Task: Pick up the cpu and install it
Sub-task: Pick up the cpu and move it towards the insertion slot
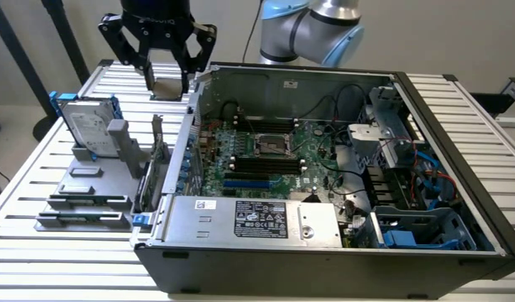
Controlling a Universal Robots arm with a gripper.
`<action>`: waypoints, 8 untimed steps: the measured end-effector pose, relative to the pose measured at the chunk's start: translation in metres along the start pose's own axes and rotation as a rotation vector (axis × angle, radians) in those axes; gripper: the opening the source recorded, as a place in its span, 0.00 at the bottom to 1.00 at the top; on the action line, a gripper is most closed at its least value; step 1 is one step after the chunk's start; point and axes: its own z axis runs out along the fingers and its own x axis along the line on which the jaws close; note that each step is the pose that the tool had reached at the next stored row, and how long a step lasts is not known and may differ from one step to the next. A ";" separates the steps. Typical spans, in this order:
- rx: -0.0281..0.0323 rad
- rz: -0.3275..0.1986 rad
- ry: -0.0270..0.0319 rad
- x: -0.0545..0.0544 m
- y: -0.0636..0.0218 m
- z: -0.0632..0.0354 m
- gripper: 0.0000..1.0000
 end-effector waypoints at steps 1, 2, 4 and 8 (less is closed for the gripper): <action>-0.0028 0.000 -0.0001 -0.004 0.0000 -0.0003 0.54; -0.0059 -0.001 -0.0001 -0.009 -0.0001 -0.0008 0.54; -0.0103 -0.001 -0.0002 -0.018 -0.0003 -0.0015 0.54; -0.0175 -0.001 -0.0003 -0.036 -0.0006 -0.0030 0.54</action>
